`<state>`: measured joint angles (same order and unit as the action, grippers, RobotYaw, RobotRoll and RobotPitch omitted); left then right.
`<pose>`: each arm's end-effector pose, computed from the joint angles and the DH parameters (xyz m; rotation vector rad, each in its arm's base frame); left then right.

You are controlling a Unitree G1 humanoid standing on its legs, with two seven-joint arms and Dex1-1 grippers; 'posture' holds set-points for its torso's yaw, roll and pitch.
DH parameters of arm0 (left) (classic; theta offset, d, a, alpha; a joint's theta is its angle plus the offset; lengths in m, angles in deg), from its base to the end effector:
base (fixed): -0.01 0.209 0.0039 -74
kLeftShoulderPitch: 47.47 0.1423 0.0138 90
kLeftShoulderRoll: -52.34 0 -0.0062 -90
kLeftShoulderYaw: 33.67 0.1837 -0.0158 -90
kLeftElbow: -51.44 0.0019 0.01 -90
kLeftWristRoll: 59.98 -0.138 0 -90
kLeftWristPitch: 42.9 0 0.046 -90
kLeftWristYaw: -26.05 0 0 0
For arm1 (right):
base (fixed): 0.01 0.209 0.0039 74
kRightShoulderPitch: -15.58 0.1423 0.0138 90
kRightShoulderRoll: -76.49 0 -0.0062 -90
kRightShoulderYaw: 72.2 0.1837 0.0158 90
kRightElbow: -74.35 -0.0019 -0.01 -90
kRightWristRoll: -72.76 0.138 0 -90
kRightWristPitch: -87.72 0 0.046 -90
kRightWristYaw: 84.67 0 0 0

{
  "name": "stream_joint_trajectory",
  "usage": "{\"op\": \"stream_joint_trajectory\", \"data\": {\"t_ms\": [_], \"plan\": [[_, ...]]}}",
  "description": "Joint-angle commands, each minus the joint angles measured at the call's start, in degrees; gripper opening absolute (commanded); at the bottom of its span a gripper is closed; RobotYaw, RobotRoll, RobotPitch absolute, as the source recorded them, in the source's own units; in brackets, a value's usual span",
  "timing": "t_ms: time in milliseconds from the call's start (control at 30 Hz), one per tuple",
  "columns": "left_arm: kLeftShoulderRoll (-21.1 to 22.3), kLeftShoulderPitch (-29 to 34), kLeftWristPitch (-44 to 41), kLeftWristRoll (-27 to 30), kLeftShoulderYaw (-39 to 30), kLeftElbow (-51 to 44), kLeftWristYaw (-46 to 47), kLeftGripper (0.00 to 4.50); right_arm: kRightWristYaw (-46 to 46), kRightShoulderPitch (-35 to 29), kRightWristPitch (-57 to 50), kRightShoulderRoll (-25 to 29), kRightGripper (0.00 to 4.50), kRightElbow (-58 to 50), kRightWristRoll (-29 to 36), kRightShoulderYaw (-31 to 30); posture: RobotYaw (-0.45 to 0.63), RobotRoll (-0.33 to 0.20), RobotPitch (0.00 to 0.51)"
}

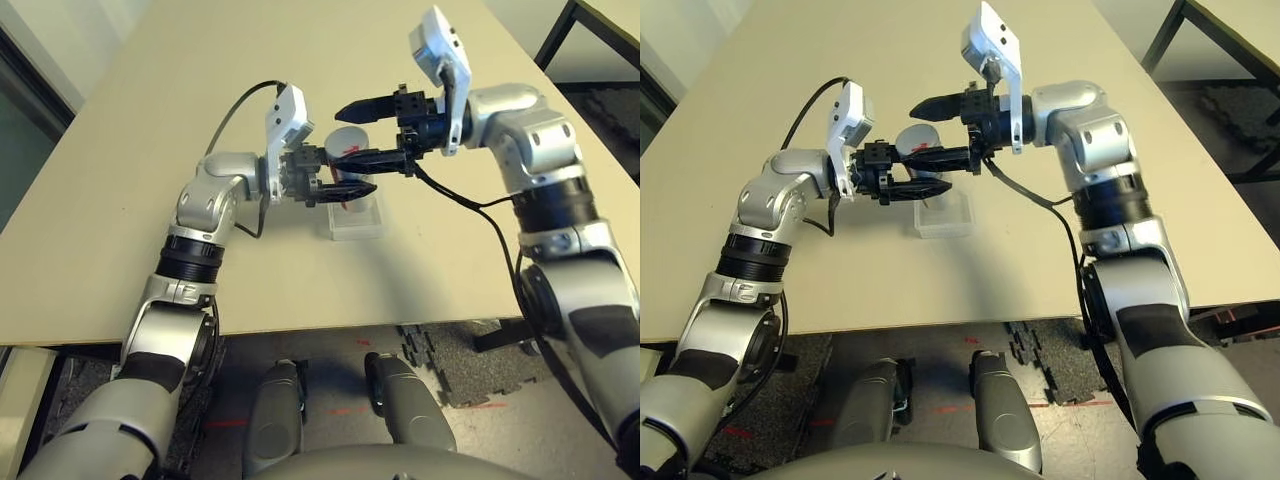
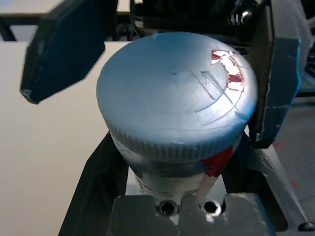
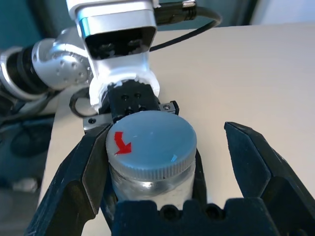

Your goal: Pour the medicine from the bottle into the box.

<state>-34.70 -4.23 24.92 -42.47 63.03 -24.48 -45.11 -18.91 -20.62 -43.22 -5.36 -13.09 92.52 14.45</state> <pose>0.3243 0.1453 0.1984 0.1944 -0.0428 -1.4522 0.3098 -0.1539 0.2598 -0.2405 -0.0238 1.3437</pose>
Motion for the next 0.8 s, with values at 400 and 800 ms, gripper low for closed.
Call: {"op": "stream_joint_trajectory", "data": {"t_ms": [400,800], "plan": [[0.0,-0.3,3.2,0.1,3.4,2.8,-2.4,2.85,-11.8,-2.8,-6.4,1.0,4.50,-9.6,4.7,0.5,-0.16,0.000,0.112],[1.4,-3.5,8.1,-1.9,2.5,12.1,-2.4,2.85,-11.1,-4.1,-9.6,1.8,4.50,-11.4,8.2,-2.4,-0.16,0.000,0.112]]}}
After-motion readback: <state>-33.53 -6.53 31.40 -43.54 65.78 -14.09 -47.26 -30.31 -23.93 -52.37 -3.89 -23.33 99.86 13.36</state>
